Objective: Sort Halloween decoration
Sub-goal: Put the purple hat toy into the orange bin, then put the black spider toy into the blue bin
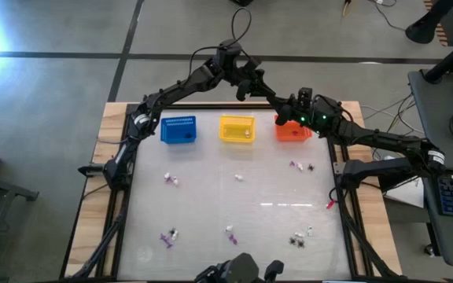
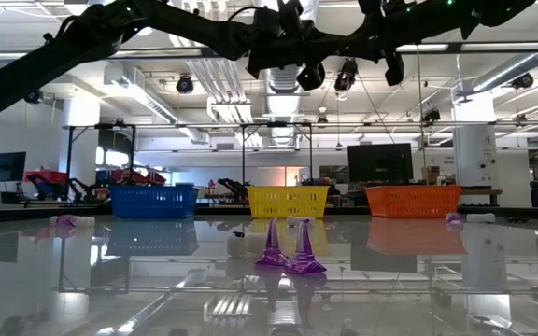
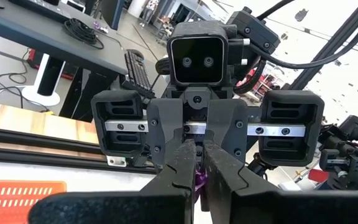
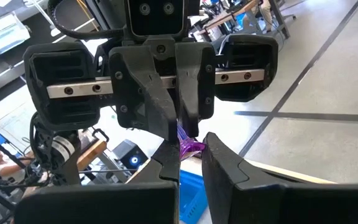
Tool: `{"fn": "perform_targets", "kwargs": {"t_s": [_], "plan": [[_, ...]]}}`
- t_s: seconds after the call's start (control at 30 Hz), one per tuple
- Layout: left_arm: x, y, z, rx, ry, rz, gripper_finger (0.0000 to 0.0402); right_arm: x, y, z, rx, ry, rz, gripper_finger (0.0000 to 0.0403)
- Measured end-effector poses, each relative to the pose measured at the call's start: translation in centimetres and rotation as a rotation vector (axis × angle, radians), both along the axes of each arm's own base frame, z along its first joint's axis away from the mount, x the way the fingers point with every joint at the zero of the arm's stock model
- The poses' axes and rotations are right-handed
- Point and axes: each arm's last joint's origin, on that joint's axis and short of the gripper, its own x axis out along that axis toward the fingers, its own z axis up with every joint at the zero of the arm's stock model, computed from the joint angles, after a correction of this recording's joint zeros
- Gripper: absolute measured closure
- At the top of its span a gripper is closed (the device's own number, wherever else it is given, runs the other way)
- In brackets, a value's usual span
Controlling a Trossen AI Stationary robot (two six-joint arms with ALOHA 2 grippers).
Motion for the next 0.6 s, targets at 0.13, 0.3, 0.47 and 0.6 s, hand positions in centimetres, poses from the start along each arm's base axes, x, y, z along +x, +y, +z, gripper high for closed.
{"fn": "perform_targets", "kwargs": {"t_s": [0.13, 0.3, 0.47, 0.6], "plan": [[0.0, 0.0, 0.06, 0.003, -0.006, -0.001, 0.0402, 0.0, 0.0, 0.02, -0.001, -0.002, 0.001, 0.038], [0.0, 0.0, 0.08, 0.003, -0.008, -0.004, 0.0392, -0.09, 0.07, 0.12, -0.003, -0.005, 0.008, 0.038], [0.02, 0.0, 0.27, 0.01, -0.022, -0.001, 0.0362, -0.45, 0.28, 0.31, -0.004, -0.001, 0.015, 0.0394], [-0.02, 0.06, 0.28, 0.01, -0.022, -0.001, 0.0337, -0.88, 0.47, 0.41, 0.002, 0.013, 0.008, 0.04]]}}
